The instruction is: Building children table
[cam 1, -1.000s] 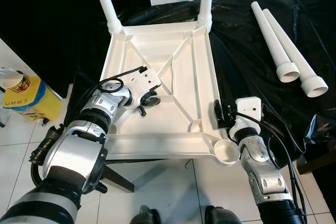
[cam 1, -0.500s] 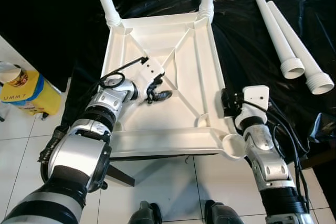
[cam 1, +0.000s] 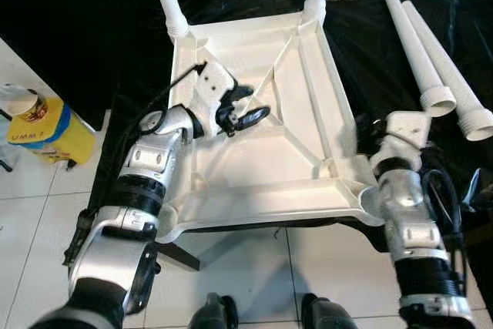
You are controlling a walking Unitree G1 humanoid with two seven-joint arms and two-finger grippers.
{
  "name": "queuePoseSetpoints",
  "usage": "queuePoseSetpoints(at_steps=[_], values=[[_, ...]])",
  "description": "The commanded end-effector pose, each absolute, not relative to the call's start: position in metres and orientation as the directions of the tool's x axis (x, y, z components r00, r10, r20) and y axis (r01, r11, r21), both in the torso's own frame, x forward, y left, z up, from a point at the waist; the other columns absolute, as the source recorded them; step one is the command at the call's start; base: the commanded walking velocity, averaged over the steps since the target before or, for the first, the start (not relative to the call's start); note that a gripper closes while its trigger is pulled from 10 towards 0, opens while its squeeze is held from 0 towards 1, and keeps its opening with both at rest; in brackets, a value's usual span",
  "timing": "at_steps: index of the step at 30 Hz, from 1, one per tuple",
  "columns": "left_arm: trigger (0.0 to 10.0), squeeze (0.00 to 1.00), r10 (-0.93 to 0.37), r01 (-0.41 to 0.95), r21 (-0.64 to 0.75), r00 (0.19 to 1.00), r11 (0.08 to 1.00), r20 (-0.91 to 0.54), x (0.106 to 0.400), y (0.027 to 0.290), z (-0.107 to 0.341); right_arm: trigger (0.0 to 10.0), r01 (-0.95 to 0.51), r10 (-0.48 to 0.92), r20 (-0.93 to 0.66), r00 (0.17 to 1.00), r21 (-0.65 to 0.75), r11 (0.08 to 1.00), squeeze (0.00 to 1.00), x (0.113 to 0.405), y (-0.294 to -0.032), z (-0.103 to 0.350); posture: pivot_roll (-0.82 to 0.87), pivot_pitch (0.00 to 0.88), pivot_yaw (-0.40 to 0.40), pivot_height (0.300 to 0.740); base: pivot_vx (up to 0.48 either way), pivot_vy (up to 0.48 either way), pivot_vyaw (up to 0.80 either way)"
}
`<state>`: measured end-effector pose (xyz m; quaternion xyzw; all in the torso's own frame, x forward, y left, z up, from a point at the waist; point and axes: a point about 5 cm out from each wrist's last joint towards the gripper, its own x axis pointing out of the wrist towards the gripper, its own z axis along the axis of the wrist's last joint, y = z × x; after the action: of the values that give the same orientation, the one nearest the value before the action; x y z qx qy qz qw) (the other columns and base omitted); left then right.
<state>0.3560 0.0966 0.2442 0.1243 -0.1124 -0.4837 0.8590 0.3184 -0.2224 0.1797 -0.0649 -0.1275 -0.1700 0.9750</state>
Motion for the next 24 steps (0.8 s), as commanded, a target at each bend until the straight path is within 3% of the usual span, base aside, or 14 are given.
queuePoseSetpoints(at_steps=[1,15,17,24], values=[[10.0,0.0,-0.854,0.806,0.291,0.51,0.515,0.1,0.351,0.099,0.246,10.0,0.362,-0.335,0.269,0.903,-0.057,0.93,0.0,0.318,-0.226,0.176,-0.07,0.176,0.072,0.74,0.0,0.0,0.0],[10.0,0.0,-0.846,0.801,0.276,0.491,0.532,0.206,0.305,0.088,0.256,10.0,0.366,-0.394,0.245,0.886,0.154,0.918,0.0,0.327,-0.242,0.179,-0.05,0.181,0.049,0.74,0.0,0.0,0.0],[10.0,0.0,-0.863,0.82,0.274,0.46,0.503,0.207,0.287,0.08,0.255,10.0,0.31,-0.378,0.223,0.898,0.288,0.906,0.0,0.332,-0.242,0.177,-0.02,0.189,0.058,0.74,0.0,0.0,0.0],[10.0,0.0,-0.874,0.842,0.245,0.438,0.481,0.211,0.272,0.072,0.256,10.0,0.214,-0.325,0.22,0.92,0.412,0.886,0.0,0.339,-0.241,0.177,0.01,0.197,0.07,0.74,0.0,0.0,0.0]])
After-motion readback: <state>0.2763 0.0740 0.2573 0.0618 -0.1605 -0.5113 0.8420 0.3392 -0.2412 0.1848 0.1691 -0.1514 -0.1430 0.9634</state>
